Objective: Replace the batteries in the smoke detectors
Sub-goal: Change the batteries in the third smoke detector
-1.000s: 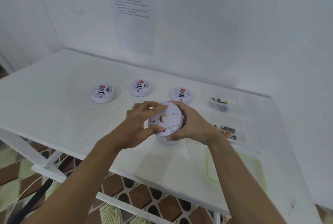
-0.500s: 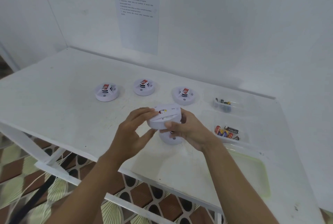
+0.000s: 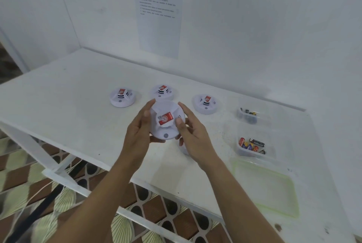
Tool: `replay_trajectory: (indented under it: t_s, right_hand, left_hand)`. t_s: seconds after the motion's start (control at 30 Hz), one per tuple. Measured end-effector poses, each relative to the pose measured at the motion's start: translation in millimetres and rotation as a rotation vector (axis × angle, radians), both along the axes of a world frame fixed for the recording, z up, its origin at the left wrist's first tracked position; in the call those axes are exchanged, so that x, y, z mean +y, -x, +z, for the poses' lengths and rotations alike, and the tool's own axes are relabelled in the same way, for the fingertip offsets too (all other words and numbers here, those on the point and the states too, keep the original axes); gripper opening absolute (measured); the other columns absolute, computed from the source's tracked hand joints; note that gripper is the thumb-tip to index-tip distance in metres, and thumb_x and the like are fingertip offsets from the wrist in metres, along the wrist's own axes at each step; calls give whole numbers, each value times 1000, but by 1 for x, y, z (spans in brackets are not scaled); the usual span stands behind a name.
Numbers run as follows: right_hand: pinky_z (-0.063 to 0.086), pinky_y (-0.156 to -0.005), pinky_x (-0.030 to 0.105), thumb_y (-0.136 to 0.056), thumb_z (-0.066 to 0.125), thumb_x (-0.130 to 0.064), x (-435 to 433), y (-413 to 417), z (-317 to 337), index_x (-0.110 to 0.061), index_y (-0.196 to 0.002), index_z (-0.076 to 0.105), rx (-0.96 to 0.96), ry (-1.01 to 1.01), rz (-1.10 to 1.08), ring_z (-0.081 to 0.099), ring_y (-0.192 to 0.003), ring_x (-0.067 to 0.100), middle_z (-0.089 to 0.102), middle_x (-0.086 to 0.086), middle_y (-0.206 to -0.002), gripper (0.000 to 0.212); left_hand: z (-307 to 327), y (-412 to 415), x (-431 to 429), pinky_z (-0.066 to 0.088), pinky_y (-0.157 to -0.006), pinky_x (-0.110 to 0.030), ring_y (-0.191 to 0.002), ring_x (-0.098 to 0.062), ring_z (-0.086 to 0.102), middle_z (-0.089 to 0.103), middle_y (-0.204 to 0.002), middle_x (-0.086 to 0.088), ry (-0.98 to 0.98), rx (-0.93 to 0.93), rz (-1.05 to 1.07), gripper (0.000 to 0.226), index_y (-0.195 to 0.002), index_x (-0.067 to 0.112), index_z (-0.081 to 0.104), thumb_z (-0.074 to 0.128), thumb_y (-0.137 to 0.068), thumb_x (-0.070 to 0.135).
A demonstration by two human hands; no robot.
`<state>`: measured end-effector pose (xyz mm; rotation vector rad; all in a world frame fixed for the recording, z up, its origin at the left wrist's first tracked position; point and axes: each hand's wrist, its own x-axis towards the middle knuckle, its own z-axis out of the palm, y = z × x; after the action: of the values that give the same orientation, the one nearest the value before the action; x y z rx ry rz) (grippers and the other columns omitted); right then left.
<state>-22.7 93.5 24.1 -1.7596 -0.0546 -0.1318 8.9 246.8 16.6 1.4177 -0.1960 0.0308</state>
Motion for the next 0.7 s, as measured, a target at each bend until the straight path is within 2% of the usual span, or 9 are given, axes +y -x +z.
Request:
replay_trajectory:
  t_s: [0.07,0.1,0.2,0.27,0.4,0.57,0.7]
  right_hand:
    - [55,-66,22,-105,48,-34,6,0,4,-60,-124,45,-14,-3,-15,66,-85,10,69,-23,-113,32]
    - [56,-67,22,-105,48,-35,7,-1,5,-58,-127,47,-16,-4,-23,67,-87,11,69,-19,-115,31]
    - [55,-67,22,-105,49,-36,9,-5,3,-38,-144,48,-6,-11,-23,67,-87,12,69,-9,-120,39]
    - [54,-66,22,-105,50,-36,10,-5,2,-33,-147,46,-11,-8,-26,66,-85,10,70,-6,-120,43]
    - [54,-66,21,-105,50,-33,14,-6,-1,-31,-148,46,-36,6,-28,64,-82,9,70,-5,-118,43]
    - [54,-66,20,-104,49,-34,21,-8,-2,-30,-151,42,-39,53,-22,63,-80,4,69,-4,-122,48]
    - [54,-66,21,-104,49,-37,27,-8,-3,-30,-151,42,-43,66,-14,65,-85,8,69,-4,-122,48]
  left_hand:
    - [0,1,4,59,-68,-33,-109,-14,66,54,-134,15,26,28,-85,41,-137,45,41,50,-98,36]
    - [-1,2,6,59,-70,-33,-111,-13,64,51,-137,15,-10,6,-124,54,-140,45,35,60,-94,32]
    - [-3,1,12,59,-75,-33,-121,-12,57,41,-143,19,-109,-43,-168,80,-143,48,28,72,-87,13]
    - [-4,1,15,59,-75,-33,-122,-11,55,38,-146,19,-89,-40,-165,82,-142,49,28,71,-85,8]
    - [-3,1,23,59,-82,-39,-127,-15,52,38,-145,22,-68,-32,-205,81,-140,51,29,72,-79,20]
    - [-6,-3,34,57,-90,-46,-133,-20,47,36,-149,18,-86,-20,-218,84,-142,52,28,76,-81,22]
    - [-7,-2,41,58,-88,-46,-132,-23,48,37,-149,16,-78,-15,-221,84,-142,50,28,76,-81,19]
